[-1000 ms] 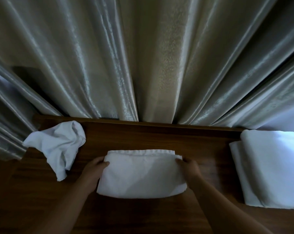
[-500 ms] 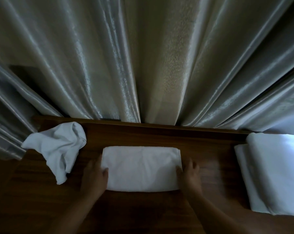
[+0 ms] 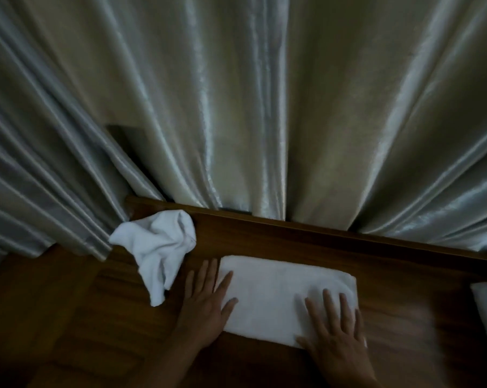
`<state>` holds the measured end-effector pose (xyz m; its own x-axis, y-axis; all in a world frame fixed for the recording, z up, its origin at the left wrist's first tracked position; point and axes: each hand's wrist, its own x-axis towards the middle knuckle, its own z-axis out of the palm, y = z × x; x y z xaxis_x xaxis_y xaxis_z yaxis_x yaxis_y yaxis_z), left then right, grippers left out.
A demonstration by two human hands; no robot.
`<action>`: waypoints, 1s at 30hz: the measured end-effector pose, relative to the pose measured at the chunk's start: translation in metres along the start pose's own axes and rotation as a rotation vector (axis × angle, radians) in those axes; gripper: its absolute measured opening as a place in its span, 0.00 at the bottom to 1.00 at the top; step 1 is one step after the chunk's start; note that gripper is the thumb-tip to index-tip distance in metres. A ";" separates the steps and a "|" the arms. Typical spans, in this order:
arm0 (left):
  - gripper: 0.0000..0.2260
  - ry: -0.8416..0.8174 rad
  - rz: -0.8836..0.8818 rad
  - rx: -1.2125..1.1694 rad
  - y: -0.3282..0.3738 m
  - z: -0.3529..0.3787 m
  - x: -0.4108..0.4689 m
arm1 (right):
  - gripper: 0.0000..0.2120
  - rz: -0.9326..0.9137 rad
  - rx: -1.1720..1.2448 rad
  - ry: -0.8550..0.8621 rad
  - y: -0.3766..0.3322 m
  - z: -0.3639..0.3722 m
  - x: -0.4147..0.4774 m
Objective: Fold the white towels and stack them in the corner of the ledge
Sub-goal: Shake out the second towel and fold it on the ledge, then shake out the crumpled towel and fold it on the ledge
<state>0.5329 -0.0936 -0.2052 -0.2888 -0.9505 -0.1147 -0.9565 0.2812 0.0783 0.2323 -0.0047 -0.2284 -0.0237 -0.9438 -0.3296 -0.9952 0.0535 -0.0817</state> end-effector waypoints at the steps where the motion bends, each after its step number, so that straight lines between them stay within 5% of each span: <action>1: 0.29 0.072 -0.052 0.040 -0.015 -0.009 0.009 | 0.43 -0.047 -0.028 -0.012 -0.006 0.002 0.004; 3: 0.35 0.157 -0.152 0.116 -0.051 -0.026 0.028 | 0.44 -0.123 -0.048 -0.021 -0.017 0.008 0.014; 6: 0.43 0.019 -0.385 0.092 -0.106 -0.041 0.057 | 0.47 -0.117 0.016 -0.019 -0.043 0.011 0.030; 9: 0.28 -0.166 -0.579 -0.195 -0.153 -0.032 0.070 | 0.44 -0.086 0.086 -0.026 -0.069 0.014 0.044; 14: 0.08 0.204 -0.576 -0.477 -0.185 -0.059 0.042 | 0.37 -0.051 0.001 -0.115 -0.118 -0.008 0.072; 17: 0.08 0.383 -0.574 -0.545 -0.192 -0.100 0.021 | 0.35 -0.107 -0.014 -0.018 -0.165 -0.017 0.092; 30: 0.16 0.460 -0.495 -0.592 -0.186 -0.150 -0.014 | 0.38 -0.171 0.112 -0.036 -0.337 -0.039 0.162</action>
<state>0.7208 -0.1521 -0.0700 0.3177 -0.9396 0.1274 -0.7521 -0.1679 0.6373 0.5600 -0.1884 -0.2171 0.1496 -0.9302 -0.3352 -0.9677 -0.0682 -0.2427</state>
